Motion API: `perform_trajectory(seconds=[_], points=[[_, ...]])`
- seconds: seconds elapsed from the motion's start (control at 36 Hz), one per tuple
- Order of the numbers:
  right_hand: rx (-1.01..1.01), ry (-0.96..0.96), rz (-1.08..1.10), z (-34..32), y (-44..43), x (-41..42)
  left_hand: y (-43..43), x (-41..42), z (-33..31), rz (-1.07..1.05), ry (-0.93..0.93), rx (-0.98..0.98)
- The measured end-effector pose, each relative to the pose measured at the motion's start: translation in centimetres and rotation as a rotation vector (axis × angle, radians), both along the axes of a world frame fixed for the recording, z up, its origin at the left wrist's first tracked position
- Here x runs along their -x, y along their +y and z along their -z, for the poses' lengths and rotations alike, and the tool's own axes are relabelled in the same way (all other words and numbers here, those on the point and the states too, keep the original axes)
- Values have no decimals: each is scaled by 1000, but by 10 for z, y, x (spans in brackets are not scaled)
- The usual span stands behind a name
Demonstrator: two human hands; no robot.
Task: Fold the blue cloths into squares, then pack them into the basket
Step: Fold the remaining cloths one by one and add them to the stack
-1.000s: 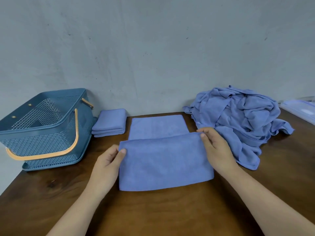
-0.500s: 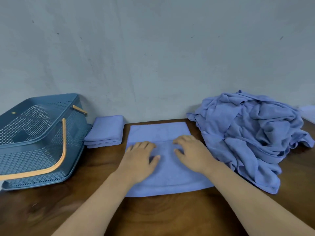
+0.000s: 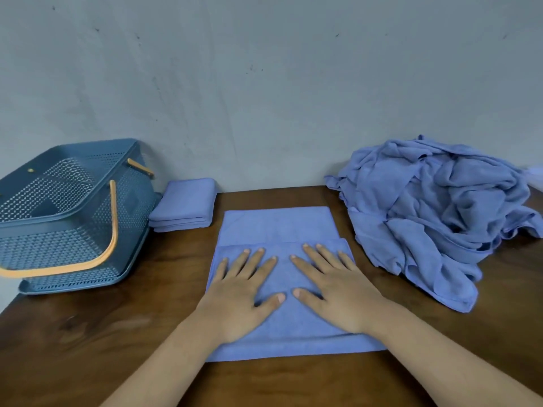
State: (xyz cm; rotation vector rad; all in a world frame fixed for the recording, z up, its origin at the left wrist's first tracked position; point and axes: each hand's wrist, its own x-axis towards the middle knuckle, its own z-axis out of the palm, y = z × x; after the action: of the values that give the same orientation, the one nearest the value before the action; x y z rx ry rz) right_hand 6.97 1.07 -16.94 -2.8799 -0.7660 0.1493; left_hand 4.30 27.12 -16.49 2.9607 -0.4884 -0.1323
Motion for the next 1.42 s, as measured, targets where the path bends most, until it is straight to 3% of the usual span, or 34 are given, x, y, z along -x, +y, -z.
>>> perform_trajectory(seconds=[0.36,0.5,0.69,1.0,1.14,1.22,1.33,1.42], points=[[-1,23,-5,-6,5,86,1,85,-1,6,0,43],[-227,-117,11,-26,2,40,22,30,-17,-56,-289,173],[-112,79,92,-8,-9,-30,57,-29,0,-100,-24,178],[-185,31,229,0,-37,-43,57,-40,0,-182,-32,194],[-330,-106,149,-3,-40,-44,63,-42,13,-253,-130,401],[-325,-146,96,-16,-41,-40,70,-42,9,-182,-241,576],[-240,-48,100,-26,-48,-35,78,-35,-3,8,-265,446],[-167,-26,95,-25,-50,-33,81,-30,-6,76,-159,325]])
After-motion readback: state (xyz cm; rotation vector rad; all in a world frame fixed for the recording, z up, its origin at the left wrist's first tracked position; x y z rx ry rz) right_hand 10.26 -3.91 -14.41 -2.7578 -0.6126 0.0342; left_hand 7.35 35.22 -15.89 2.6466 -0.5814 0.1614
